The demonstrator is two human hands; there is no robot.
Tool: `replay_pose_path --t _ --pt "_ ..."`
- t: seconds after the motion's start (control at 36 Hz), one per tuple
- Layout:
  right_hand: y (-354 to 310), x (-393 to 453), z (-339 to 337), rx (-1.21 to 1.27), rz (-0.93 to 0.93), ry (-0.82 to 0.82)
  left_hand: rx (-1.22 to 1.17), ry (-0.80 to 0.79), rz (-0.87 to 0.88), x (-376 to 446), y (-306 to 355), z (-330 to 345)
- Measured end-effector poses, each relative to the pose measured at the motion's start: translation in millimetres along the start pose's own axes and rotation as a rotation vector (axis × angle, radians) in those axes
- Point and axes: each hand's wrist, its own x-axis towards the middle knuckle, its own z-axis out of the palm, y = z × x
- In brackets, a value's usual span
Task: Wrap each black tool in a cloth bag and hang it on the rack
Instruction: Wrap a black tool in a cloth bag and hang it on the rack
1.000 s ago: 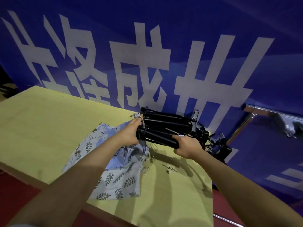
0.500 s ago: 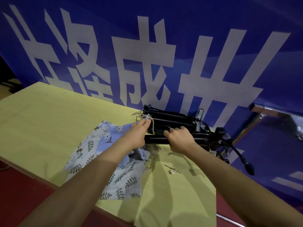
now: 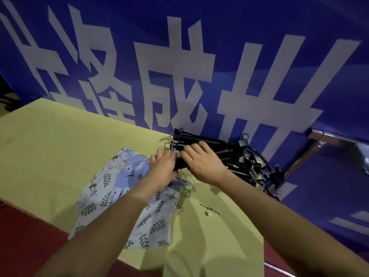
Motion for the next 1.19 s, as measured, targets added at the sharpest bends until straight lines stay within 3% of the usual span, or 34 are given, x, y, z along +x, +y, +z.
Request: replay_pose_path --t 0.11,0.17,0.33,0.47,0.56,0.67,0.83,0.89,0.97,1.03,1.11,1.19 --pt "-9.5 -12.0 7.6 0.086 0.049 0.099 -0.04 0.027 -0.082 -0.7 -14.3 1.3" --pt "-16.1 -19.3 15.7 0.161 0.099 0.052 -0.07 0.033 -0.12 -1.6 -20.5 2.0" --pt "-37.2 -22.1 35.7 0.585 0.409 -0.515 -0.234 0.093 -0.186 -8.0 -31.8 4.2" --pt "-57.2 -12.3 55.0 0.686 0.562 -0.699 -0.366 0.146 -0.202 -13.3 -39.0 0.4" --pt "-58.4 -3.7 59.7 0.786 0.696 -0.614 -0.417 0.156 -0.205 -14.5 -46.0 -0.4" --pt "-47.9 10.0 53.8 1.109 0.914 -0.408 -0.471 0.165 -0.187 -15.8 -56.2 2.7" --pt "-32.5 26.3 41.4 1.137 0.934 -0.187 -0.556 0.205 -0.168 -15.8 -62.7 1.8" --pt "-26.4 27.5 36.5 1.031 0.86 -0.227 -0.575 0.223 -0.17 -14.1 -64.2 -0.9" --pt "-14.7 25.4 27.6 0.638 0.635 -0.408 -0.587 0.237 -0.177 -10.2 -68.2 -5.2" --pt "-5.9 24.6 22.4 0.456 0.55 -0.408 -0.584 0.242 -0.188 -7.1 -68.8 -8.3" --pt "5.8 25.0 13.2 0.454 0.735 -0.193 -0.561 0.248 -0.195 -3.6 -66.8 -10.2" --pt "15.7 30.0 4.6 0.805 1.065 0.026 -0.528 0.246 -0.212 -3.0 -63.5 -9.5"
